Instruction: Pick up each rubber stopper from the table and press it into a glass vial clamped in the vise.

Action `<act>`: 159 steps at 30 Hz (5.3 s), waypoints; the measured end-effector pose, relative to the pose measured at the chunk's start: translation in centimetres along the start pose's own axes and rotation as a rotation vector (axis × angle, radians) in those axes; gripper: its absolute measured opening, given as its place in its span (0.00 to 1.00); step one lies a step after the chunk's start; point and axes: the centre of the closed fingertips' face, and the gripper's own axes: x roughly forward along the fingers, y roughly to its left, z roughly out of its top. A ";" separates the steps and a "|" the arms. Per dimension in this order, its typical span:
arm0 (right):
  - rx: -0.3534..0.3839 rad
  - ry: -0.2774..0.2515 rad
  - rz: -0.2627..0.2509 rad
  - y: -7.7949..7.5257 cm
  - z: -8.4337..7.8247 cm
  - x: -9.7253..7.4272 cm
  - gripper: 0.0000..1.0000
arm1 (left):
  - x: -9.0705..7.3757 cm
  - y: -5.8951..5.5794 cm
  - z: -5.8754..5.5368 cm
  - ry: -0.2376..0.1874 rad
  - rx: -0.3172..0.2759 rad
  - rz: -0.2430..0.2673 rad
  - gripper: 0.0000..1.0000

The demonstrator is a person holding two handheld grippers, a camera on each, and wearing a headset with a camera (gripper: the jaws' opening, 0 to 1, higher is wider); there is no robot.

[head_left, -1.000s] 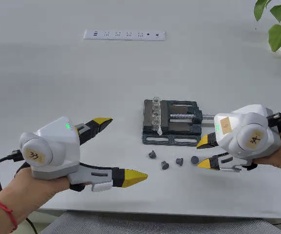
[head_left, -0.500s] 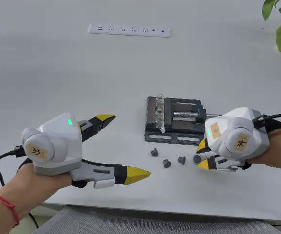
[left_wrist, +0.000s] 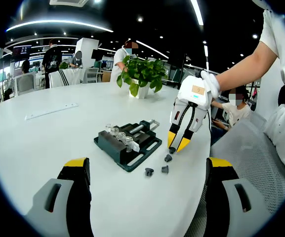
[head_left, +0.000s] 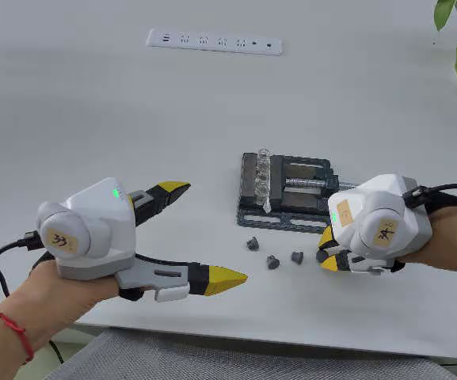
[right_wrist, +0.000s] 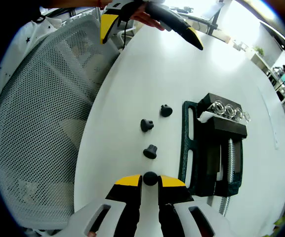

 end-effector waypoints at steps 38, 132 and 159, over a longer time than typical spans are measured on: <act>-0.018 0.039 0.026 0.0 -0.1 0.2 0.08 | -0.1 0.1 0.3 -0.014 -0.004 -0.001 0.96; 0.017 -0.021 -0.004 -15.3 8.7 -3.3 0.07 | -0.2 2.0 1.0 -0.064 -0.025 -0.016 0.95; 0.023 0.002 0.021 -15.6 9.0 -2.2 0.07 | -0.1 2.4 0.9 -0.076 -0.044 -0.013 0.95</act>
